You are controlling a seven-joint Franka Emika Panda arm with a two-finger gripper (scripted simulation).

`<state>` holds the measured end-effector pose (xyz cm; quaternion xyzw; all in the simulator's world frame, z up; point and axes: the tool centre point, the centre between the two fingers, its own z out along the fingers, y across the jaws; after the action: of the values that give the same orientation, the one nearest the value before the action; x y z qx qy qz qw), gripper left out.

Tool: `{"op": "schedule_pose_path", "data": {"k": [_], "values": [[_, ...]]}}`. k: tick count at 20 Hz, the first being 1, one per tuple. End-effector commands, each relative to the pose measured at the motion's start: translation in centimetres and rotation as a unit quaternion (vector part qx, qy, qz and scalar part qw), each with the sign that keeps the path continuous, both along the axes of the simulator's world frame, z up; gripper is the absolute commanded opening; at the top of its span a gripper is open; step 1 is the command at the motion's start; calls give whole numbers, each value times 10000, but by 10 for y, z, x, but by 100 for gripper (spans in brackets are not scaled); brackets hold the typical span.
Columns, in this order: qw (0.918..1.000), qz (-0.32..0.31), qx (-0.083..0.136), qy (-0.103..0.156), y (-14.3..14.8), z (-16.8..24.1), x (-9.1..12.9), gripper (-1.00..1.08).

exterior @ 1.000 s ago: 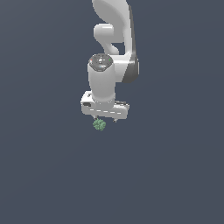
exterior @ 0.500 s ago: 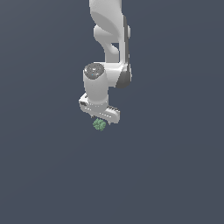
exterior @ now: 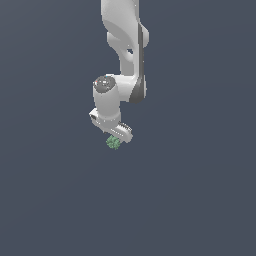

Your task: Pick up the object and move it to a goal position.

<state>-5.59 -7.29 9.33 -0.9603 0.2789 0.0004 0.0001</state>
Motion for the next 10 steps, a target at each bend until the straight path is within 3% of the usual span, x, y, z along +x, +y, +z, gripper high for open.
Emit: {"op": "schedule_pose_path", "data": {"k": [1,10], "values": [[10000,-50,-2,-4,-1,-1,-1,100],[10000,-35,-2,-1,-1,-22,-2,100]]}}
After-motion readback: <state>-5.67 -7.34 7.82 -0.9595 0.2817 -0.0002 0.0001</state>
